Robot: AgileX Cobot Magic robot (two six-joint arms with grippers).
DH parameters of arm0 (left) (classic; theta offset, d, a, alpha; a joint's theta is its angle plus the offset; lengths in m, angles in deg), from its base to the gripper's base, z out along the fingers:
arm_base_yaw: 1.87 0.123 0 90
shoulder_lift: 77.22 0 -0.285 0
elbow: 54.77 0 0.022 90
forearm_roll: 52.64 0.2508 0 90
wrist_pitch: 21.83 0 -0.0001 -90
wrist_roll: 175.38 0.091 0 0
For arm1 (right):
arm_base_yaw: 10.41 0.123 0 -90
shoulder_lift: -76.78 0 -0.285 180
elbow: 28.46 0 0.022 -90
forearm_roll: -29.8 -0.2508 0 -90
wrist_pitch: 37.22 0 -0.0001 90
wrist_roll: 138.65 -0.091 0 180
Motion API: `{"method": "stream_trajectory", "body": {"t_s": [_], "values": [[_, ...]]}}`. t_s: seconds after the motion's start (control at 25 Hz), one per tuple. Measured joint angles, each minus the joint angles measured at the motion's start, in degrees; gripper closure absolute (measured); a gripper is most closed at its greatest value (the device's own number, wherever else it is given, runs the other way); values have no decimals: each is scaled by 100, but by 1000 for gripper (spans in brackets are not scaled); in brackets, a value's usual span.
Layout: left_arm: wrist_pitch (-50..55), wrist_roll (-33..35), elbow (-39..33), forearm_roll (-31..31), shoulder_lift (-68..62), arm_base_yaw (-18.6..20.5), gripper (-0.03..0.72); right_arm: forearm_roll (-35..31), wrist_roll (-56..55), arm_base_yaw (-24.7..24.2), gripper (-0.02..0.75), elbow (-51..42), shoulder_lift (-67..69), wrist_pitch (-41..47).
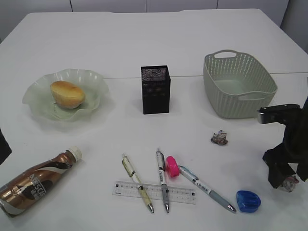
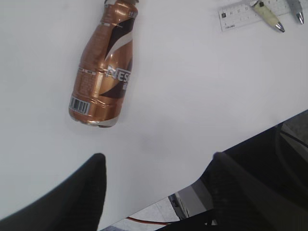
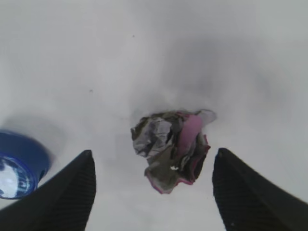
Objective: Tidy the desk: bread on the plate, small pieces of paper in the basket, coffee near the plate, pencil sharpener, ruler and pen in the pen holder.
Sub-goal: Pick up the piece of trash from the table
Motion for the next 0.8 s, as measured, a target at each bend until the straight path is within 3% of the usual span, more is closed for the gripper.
{"method": "stream_trajectory", "body": {"t_s": [0.8], "values": [[-3, 0, 0, -3, 0, 0, 201, 169, -57, 0, 162, 21, 327, -215]]}}
